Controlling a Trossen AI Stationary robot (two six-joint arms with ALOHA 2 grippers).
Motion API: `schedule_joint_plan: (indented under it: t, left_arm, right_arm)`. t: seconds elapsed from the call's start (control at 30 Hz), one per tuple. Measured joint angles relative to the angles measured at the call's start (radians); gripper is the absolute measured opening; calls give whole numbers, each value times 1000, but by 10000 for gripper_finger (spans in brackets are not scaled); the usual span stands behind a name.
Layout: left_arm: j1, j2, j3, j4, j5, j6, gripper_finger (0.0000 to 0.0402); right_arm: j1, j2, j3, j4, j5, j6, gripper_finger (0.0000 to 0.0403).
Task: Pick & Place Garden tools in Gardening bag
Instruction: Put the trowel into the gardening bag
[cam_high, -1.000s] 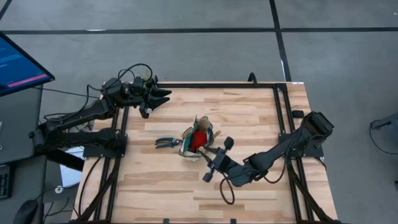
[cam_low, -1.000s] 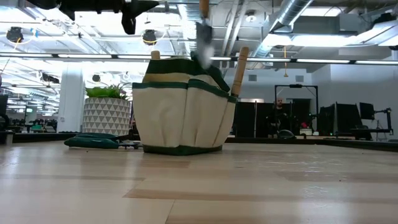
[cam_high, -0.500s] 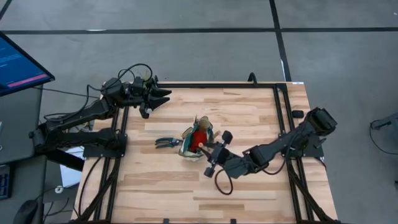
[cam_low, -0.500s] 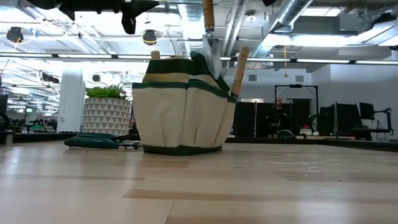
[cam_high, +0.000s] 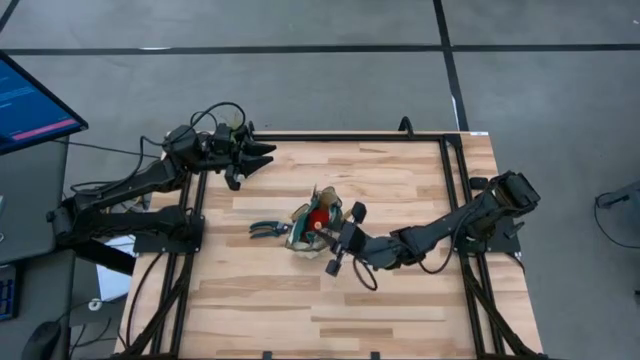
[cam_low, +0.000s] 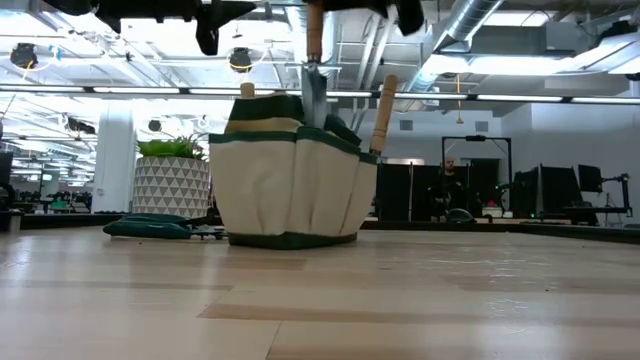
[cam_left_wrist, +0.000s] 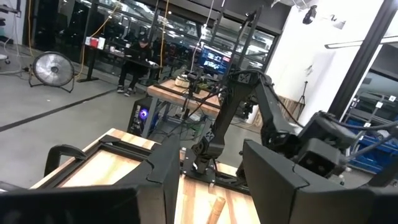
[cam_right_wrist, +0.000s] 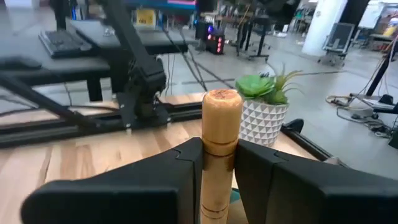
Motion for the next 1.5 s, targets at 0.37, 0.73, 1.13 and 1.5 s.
schedule_joint_plan:
  t: [0.37, 0.73, 1.13, 1.5]
  left_arm:
    - [0, 0, 0, 1, -1, 0, 133]
    - [0, 0, 0, 0, -1, 34, 133]
    - [0, 0, 0, 0, -1, 34, 133]
    - [0, 0, 0, 0, -1, 34, 133]
  right_arm:
    - [-2, -10, -65, 43, 16, 2, 57]
    - [-49, 52, -65, 84, -79, 26, 57]
    - [-91, 142, -66, 150, -149, 32, 57]
    - [-100, 163, -65, 88, -184, 93, 69]
